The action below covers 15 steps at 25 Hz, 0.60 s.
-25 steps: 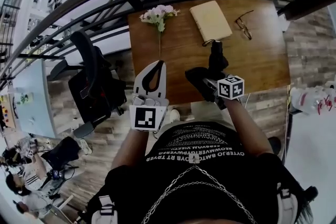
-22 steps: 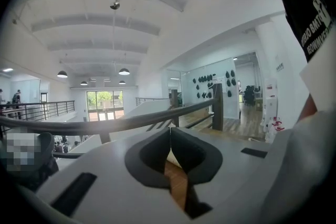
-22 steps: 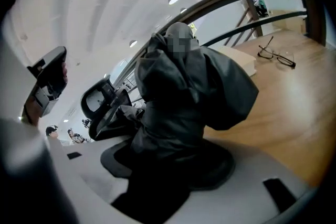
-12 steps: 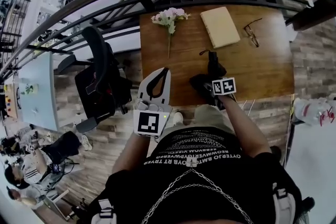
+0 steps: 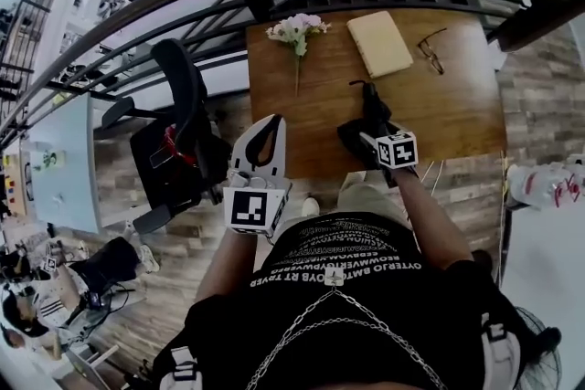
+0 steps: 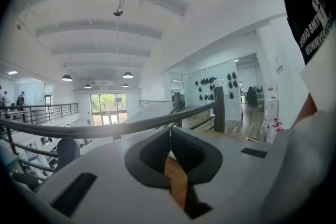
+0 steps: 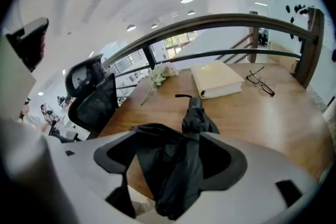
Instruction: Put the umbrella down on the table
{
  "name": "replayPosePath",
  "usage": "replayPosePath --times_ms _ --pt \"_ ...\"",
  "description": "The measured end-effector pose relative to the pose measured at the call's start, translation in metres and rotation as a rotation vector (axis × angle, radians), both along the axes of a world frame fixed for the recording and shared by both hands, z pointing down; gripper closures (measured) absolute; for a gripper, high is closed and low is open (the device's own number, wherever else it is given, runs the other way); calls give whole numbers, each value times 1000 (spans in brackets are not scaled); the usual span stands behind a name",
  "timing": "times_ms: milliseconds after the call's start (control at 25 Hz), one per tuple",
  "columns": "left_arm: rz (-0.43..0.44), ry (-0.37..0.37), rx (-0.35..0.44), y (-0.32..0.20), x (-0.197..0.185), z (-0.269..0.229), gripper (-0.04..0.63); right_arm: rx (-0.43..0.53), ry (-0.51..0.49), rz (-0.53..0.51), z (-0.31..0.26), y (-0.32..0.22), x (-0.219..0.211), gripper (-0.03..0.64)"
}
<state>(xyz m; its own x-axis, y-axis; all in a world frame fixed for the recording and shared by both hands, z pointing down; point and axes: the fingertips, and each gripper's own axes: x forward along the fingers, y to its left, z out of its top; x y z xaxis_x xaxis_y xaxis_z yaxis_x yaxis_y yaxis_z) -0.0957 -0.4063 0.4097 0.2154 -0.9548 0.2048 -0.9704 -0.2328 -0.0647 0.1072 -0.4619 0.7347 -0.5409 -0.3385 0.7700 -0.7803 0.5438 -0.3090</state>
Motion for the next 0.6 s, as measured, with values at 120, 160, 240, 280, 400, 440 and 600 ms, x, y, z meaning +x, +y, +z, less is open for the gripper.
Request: replayPosePath --times_ms 120,160,240,280,400,440,600 --pt "-5 31 14 11 -9 -9 565 76 -84 62 -41 8 4 274" --pt "-15 30 16 14 -13 -11 565 136 -117 81 -60 9 6 344" --pt "-42 23 17 19 -22 -12 566 285 -175 112 -100 10 10 436" --pt "-50 28 18 21 -27 -13 566 351 -186 128 -117 10 12 503" --pt "-21 66 37 32 -31 -19 566 473 -172 172 -158 16 19 598" --pt "0 76 48 37 -31 -22 566 498 -166 178 -170 20 20 599" --pt "53 69 66 56 -32 -31 566 579 -152 185 -215 42 19 600"
